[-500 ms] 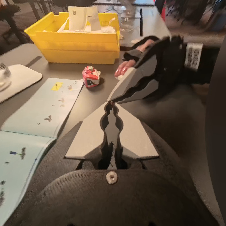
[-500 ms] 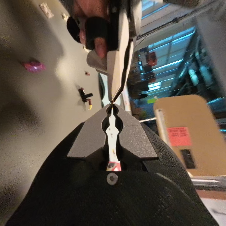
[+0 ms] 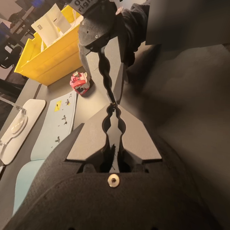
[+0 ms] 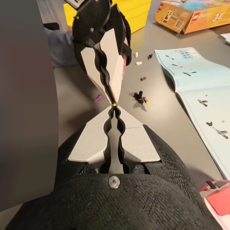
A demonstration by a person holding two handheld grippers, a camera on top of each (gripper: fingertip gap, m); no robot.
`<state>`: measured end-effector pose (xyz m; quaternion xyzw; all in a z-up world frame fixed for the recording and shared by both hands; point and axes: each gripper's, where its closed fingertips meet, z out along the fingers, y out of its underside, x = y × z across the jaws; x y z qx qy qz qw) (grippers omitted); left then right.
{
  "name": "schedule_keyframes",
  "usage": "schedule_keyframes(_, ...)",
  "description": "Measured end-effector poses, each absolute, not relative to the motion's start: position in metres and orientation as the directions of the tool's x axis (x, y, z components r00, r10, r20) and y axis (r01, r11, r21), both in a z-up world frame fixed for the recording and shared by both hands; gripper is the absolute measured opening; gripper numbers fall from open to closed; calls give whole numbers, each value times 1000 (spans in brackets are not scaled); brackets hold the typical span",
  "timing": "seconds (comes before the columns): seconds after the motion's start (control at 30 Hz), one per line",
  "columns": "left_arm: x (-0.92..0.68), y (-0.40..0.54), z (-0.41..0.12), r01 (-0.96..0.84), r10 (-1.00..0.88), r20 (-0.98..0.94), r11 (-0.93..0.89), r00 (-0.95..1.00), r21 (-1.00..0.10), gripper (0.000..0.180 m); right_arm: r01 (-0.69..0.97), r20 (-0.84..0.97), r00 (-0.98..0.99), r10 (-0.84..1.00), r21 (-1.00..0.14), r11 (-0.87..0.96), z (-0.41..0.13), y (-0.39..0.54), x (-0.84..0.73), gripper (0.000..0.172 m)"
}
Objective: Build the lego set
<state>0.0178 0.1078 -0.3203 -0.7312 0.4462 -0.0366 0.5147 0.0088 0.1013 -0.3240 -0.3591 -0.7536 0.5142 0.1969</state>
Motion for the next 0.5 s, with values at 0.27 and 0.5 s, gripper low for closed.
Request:
schedule_keyframes(0.27,8,106,-319,-477,-700,-222,-190,678,-858,5,274,80,-644,761,-905,326,-326,107,6,0)
schedule_keyframes(0.5,9,105,-321,-508,-706,-255,-170,660,-845,3,256,99,-647,756,-906,337,-324,104,5,1)
